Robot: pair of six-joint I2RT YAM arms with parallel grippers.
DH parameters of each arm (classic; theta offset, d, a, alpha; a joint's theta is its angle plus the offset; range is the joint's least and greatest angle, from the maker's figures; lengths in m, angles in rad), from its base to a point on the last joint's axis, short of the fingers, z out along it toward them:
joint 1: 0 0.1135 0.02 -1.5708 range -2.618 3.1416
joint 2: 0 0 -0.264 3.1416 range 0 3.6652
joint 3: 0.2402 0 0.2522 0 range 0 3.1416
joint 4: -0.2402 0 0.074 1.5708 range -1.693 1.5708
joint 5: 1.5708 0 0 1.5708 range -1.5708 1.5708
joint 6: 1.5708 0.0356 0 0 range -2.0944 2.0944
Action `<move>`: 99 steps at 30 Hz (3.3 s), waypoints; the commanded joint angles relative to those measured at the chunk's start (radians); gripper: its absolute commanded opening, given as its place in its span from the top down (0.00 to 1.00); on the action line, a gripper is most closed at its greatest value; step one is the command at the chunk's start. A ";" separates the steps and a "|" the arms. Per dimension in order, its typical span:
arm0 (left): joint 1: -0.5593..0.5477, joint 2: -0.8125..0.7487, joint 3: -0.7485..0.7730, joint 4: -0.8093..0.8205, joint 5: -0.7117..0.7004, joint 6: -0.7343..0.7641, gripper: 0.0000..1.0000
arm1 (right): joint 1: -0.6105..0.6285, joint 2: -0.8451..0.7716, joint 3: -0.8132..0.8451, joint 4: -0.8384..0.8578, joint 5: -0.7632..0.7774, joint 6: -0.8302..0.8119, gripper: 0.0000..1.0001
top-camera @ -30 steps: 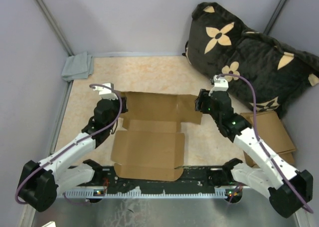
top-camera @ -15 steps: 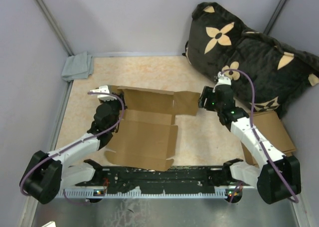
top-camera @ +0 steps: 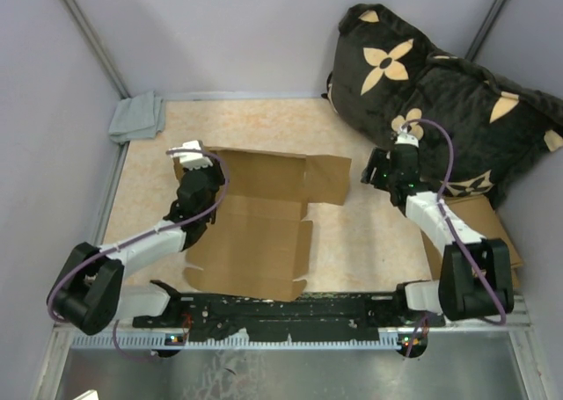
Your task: Fold the paper box
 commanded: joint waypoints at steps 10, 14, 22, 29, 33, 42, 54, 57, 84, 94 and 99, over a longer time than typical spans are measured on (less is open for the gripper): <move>-0.003 0.126 0.226 -0.232 -0.073 -0.021 1.00 | 0.008 0.133 0.043 0.197 -0.536 -0.087 0.33; -0.003 0.136 0.228 -0.235 -0.066 -0.031 1.00 | 0.052 0.125 0.049 0.198 -0.557 -0.127 0.33; -0.003 0.124 0.208 -0.228 -0.062 -0.027 1.00 | 0.135 0.132 0.079 0.171 -0.603 -0.188 0.30; -0.003 0.117 0.186 -0.229 -0.062 -0.054 1.00 | 0.143 0.114 0.075 0.177 -0.655 -0.191 0.29; -0.002 0.089 0.093 -0.103 -0.025 -0.049 1.00 | 0.148 0.110 0.068 0.200 -0.705 -0.194 0.29; -0.003 -0.001 -0.097 0.100 0.077 -0.028 1.00 | 0.160 0.059 0.027 0.281 -0.822 -0.195 0.27; -0.005 -0.051 -0.336 0.432 0.155 0.060 1.00 | 0.243 0.079 0.039 0.203 -0.728 -0.249 0.27; -0.004 -0.043 -0.348 0.446 0.145 0.078 1.00 | 0.278 0.070 0.026 0.193 -0.676 -0.251 0.27; -0.016 -0.045 -0.341 0.415 0.093 0.144 1.00 | 0.360 0.009 -0.059 0.407 -0.549 -0.146 0.30; -0.022 -0.087 -0.302 0.324 0.071 0.148 1.00 | 0.463 -0.004 -0.037 0.340 -0.265 -0.167 0.43; -0.022 -0.083 -0.302 0.327 0.067 0.146 1.00 | 0.489 -0.014 -0.028 0.297 -0.102 -0.150 0.51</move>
